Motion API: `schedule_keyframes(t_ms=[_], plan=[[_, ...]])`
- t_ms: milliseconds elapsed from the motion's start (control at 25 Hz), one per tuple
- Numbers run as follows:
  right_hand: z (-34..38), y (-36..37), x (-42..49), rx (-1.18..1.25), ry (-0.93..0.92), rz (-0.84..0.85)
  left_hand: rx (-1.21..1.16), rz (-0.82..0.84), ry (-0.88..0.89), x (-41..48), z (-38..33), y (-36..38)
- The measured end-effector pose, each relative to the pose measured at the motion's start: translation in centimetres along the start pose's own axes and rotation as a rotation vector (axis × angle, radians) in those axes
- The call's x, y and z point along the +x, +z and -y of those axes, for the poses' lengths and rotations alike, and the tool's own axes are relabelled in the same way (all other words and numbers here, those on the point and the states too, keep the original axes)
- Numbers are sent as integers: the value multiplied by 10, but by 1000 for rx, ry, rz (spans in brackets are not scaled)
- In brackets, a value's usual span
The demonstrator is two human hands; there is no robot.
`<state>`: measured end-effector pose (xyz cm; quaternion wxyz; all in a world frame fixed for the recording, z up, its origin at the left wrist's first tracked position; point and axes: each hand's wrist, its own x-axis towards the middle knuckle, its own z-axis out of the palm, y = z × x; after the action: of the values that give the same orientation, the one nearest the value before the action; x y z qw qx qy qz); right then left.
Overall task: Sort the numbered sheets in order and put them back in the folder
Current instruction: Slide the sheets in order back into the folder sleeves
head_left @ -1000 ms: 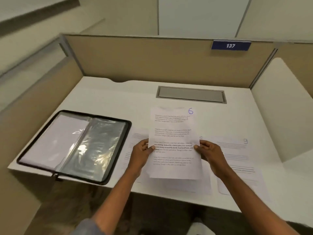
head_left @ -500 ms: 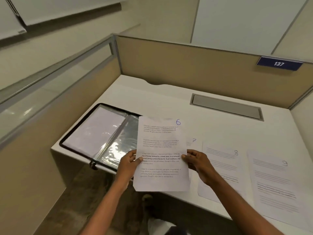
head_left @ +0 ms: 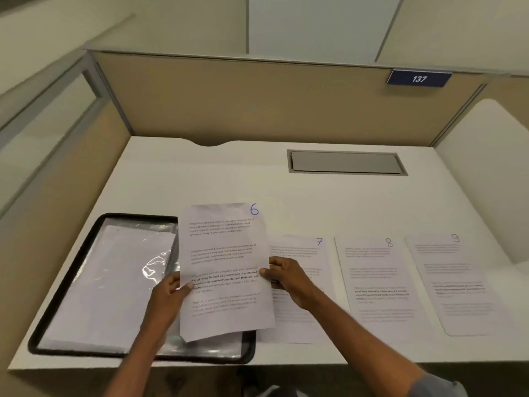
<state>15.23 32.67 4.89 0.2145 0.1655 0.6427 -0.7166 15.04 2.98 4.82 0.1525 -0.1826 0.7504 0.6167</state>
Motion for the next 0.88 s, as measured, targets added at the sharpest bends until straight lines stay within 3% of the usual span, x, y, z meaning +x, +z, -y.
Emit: schedule_keyframes(t_ms=[200, 440, 560, 720, 880], plan=[[10, 17, 24, 12, 9, -119, 23, 118, -6, 59, -8, -11], [4, 44, 24, 70, 4, -321, 227, 297, 77, 122, -10, -24], [3, 60, 10, 128, -8, -454, 396, 369, 237, 142, -18, -29], [2, 69, -9, 226, -47, -617, 693, 475, 585, 173, -17, -34], [0, 64, -18, 298, -41, -717, 1079, 574, 775, 195, -2, -23]])
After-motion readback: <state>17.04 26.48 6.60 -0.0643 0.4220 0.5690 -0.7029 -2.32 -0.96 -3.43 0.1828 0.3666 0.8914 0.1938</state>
